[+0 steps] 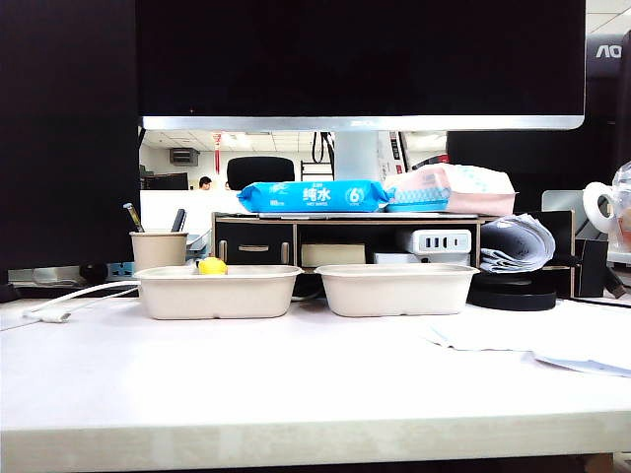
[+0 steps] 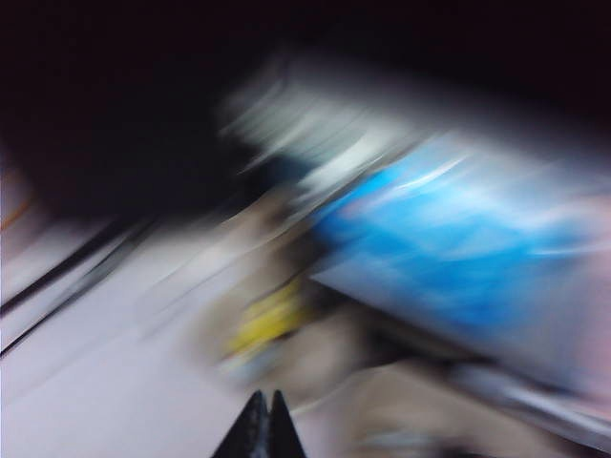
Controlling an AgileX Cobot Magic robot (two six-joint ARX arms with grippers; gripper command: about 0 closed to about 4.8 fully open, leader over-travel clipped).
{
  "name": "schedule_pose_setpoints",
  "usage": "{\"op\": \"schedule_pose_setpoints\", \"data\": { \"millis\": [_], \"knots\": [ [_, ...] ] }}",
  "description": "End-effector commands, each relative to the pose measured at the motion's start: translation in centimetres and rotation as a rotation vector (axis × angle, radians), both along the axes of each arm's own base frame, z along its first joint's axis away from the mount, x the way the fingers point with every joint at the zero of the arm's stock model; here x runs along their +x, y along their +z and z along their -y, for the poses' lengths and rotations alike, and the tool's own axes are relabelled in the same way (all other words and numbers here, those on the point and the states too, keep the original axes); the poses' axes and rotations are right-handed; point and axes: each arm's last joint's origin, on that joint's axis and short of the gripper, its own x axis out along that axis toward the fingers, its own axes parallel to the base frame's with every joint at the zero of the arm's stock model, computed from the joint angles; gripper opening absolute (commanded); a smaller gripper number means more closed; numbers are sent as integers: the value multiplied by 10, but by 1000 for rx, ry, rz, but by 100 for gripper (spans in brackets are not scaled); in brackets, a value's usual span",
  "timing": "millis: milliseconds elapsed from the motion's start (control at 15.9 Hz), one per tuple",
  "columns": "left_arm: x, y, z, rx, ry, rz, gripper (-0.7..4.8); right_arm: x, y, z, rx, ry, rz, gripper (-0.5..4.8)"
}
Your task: Put the dolls with similar sizes into the same paper box, while dolls with different sizes go into separate paper boxes.
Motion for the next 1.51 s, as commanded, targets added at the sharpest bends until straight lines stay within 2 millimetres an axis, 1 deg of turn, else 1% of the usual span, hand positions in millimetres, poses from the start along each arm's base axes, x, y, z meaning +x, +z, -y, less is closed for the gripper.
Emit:
{"op": "schedule_pose_setpoints", "data": {
  "millis": [63, 126, 188, 251, 314, 503, 565, 628, 691, 817, 880, 942, 1005, 1068, 1194, 1382, 1508],
  "knots": [
    [8, -11, 2, -11, 5, -47, -3, -49, 3, 28, 121, -294, 164, -5],
    [7, -11, 2, -11, 2, -46, -4, -74, 3, 40, 135, -338, 192, -5],
    [7, -11, 2, -12, -5, -46, -3, -89, 4, 46, 142, -342, 204, -5],
    [7, -11, 2, -12, -3, -46, -3, -114, 6, 56, 156, -341, 227, -5],
    [7, -11, 2, -12, -3, -46, -3, -133, 8, 64, 177, -341, 261, -5],
    [7, -11, 2, -12, -3, -46, -3, -180, 12, 83, 250, -337, 380, -5],
    [7, -11, 2, -12, 9, -45, -3, -203, 13, 92, 292, -335, 447, -5],
    [7, -10, 1, 5, 44, -33, -4, -219, 12, 99, 322, -333, 496, -5],
    [10, -9, -2, 72, 148, 8, -4, -235, 10, 105, 352, -330, 543, -5],
    [29, -17, -8, 109, 309, 139, -4, -263, 3, 116, 405, -326, 629, -5],
    [39, -27, -11, 105, 343, 181, -4, -274, 0, 121, 425, -323, 664, -5],
    [52, -46, -14, 81, 357, 192, -4, -281, 0, 123, 439, -322, 685, -5],
    [60, -64, -15, 55, 356, 172, -4, -288, 5, 127, 455, -332, 705, -5],
    [66, -77, -15, 18, 346, 142, -4, -289, 8, 127, 461, -330, 714, -5],
    [72, -99, -15, -2, 303, 84, -4, -289, 6, 127, 455, -332, 706, -5],
    [78, -120, -15, 2, 301, 74, -4, -289, 4, 127, 443, -333, 688, -5],
    [78, -120, -17, 12, 357, 76, -3, -287, 1, 126, 426, -335, 659, -5]
  ]
}}
